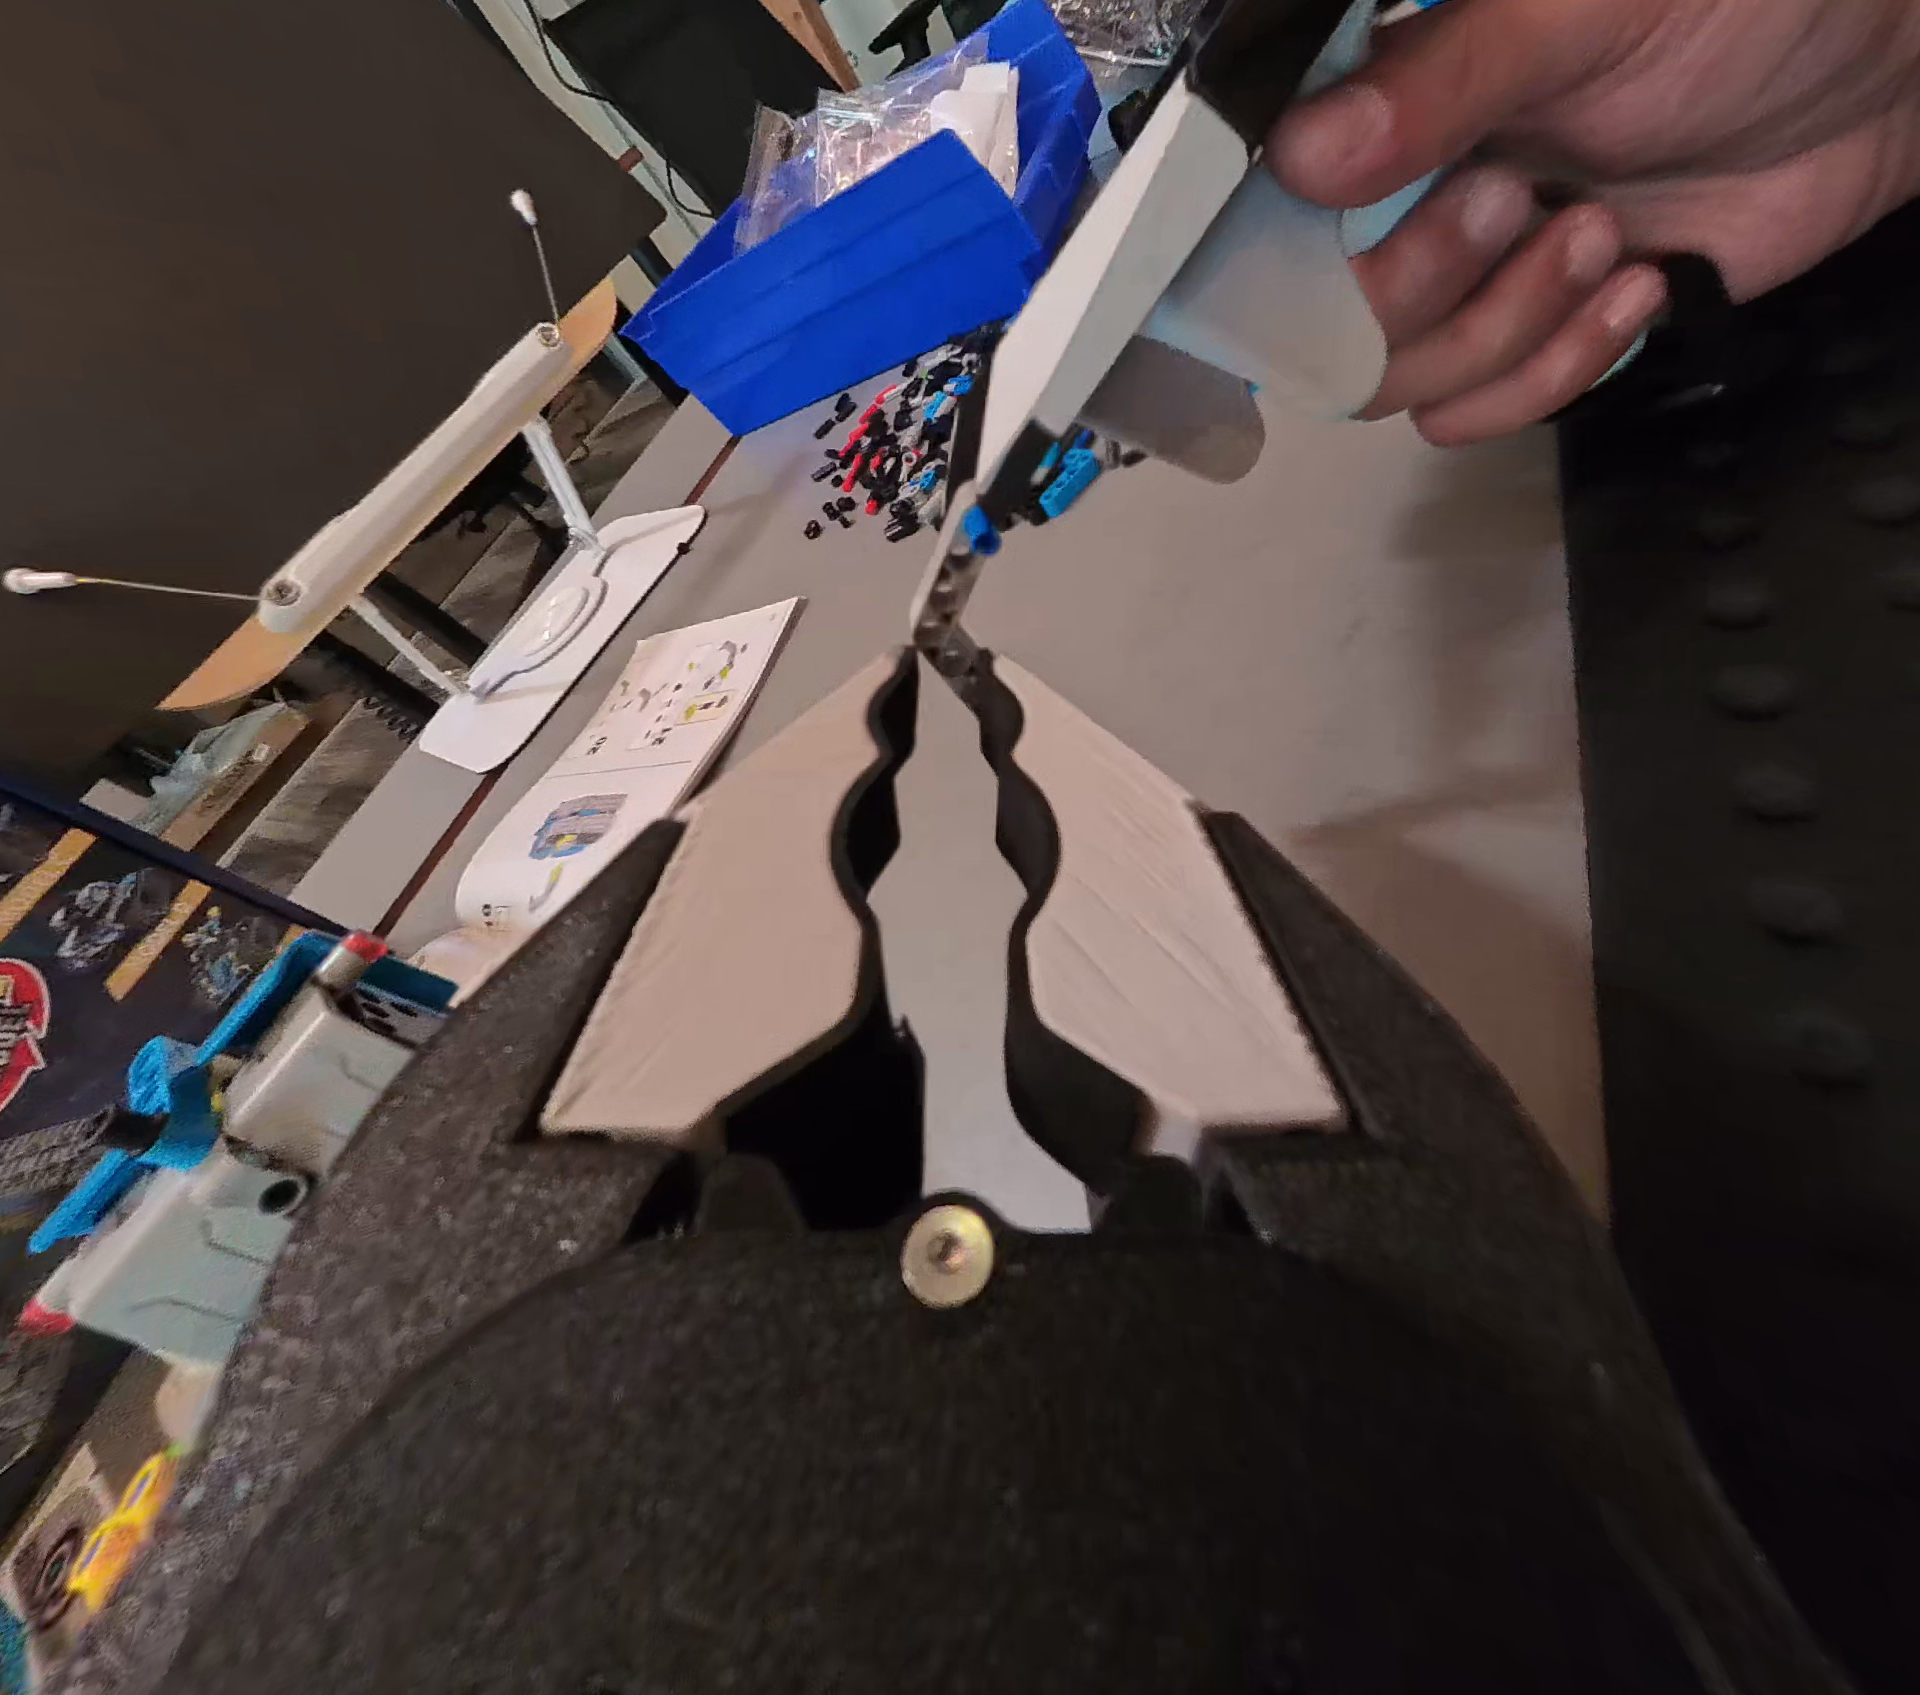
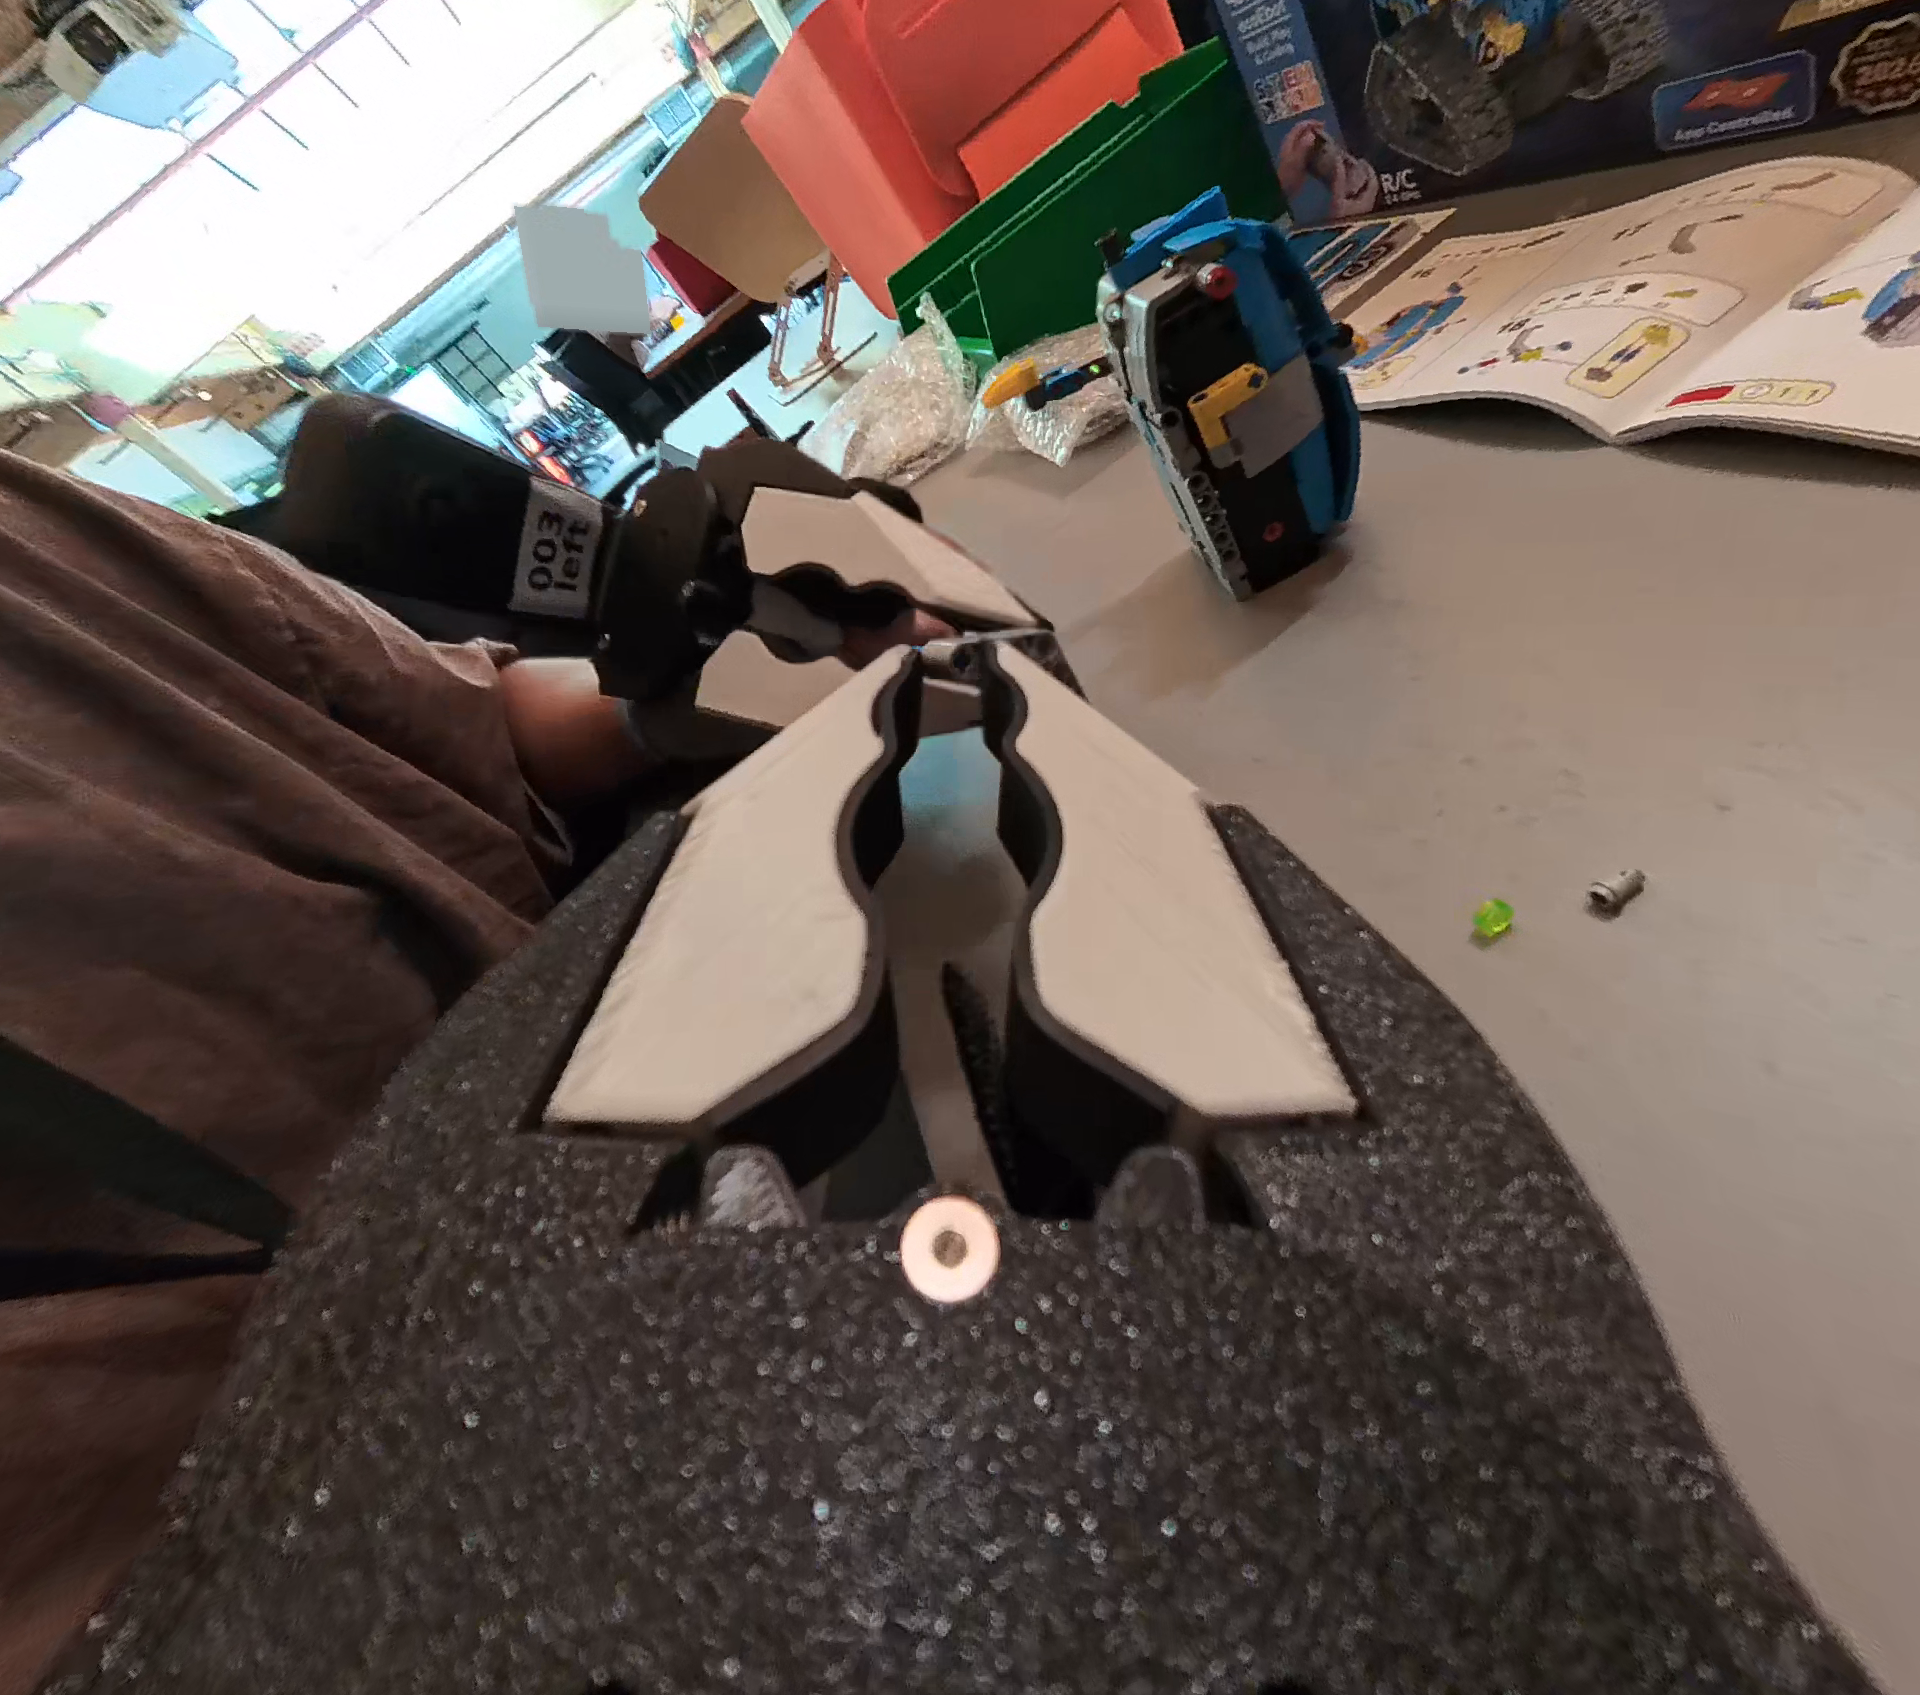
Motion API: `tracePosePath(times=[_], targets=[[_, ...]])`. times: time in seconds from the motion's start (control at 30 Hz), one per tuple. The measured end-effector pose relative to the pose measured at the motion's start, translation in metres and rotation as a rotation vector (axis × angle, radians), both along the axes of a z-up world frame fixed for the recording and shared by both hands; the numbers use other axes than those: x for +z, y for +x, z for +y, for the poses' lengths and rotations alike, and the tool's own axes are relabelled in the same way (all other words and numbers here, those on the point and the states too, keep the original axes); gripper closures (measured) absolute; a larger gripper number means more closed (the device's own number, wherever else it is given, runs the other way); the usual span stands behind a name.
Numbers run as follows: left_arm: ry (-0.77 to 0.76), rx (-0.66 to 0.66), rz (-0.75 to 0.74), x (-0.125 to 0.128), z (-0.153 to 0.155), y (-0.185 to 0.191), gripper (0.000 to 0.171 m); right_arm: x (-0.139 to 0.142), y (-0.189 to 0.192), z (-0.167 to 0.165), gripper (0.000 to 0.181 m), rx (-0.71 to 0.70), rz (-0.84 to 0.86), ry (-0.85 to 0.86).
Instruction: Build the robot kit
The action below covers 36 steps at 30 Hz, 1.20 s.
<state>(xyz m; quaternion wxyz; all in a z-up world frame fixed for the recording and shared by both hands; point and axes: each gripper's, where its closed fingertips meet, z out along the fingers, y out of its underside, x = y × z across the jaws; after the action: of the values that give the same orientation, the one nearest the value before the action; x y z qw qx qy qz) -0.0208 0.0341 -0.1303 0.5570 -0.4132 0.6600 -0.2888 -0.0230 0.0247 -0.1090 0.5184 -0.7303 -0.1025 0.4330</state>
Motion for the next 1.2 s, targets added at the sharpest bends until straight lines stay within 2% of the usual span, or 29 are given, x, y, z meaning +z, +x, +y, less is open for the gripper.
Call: tracePosePath(times=[0.1,0.13,0.33,0.37,0.47,0.53,0.6,0.63,0.73,0.83,0.9,0.97,1.03,1.2], targets=[[0.017,-0.015,0.020,-0.002,-0.001,-0.001,0.163,0.000,0.001,0.000,0.170,0.013,0.032,-0.009],[0.016,-0.011,0.027,-0.003,0.001,-0.001,0.171,-0.001,0.001,0.001,0.170,0.007,0.032,-0.011],[0.049,0.005,-0.014,0.004,0.001,-0.003,0.171,-0.002,0.001,0.000,0.170,0.002,-0.003,0.004],[0.055,0.008,-0.033,0.007,0.002,-0.003,0.170,-0.003,0.003,0.001,0.170,-0.011,-0.006,0.000],[0.017,-0.008,-0.009,0.004,-0.001,-0.003,0.138,0.000,0.002,-0.001,0.171,0.014,0.013,0.003],[-0.009,-0.045,0.002,0.001,-0.008,-0.002,0.135,0.002,-0.007,-0.007,0.170,0.075,0.021,0.012],[-0.008,-0.056,0.000,0.002,-0.012,0.000,0.143,0.002,-0.016,-0.011,0.170,0.109,0.012,0.021],[-0.004,-0.051,0.006,0.001,-0.012,0.000,0.159,0.002,-0.017,-0.010,0.170,0.099,-0.002,0.026],[-0.018,0.007,0.053,-0.004,-0.002,0.001,0.160,-0.004,-0.011,-0.003,0.171,0.033,-0.042,0.019],[-0.027,0.058,0.079,-0.009,0.007,0.002,0.161,-0.004,-0.009,0.002,0.151,-0.030,-0.093,0.038],[-0.032,0.065,0.090,-0.011,0.008,0.003,0.160,-0.007,-0.010,0.004,0.147,-0.060,-0.127,0.038],[-0.031,0.064,0.093,-0.011,0.005,0.003,0.160,-0.010,-0.011,0.007,0.150,-0.092,-0.154,0.031],[-0.019,0.082,0.100,-0.012,0.006,0.004,0.161,-0.010,-0.011,0.008,0.163,-0.109,-0.170,0.036],[-0.021,0.113,0.129,-0.017,0.009,0.004,0.161,-0.015,-0.011,0.010,0.165,-0.134,-0.220,0.023]])
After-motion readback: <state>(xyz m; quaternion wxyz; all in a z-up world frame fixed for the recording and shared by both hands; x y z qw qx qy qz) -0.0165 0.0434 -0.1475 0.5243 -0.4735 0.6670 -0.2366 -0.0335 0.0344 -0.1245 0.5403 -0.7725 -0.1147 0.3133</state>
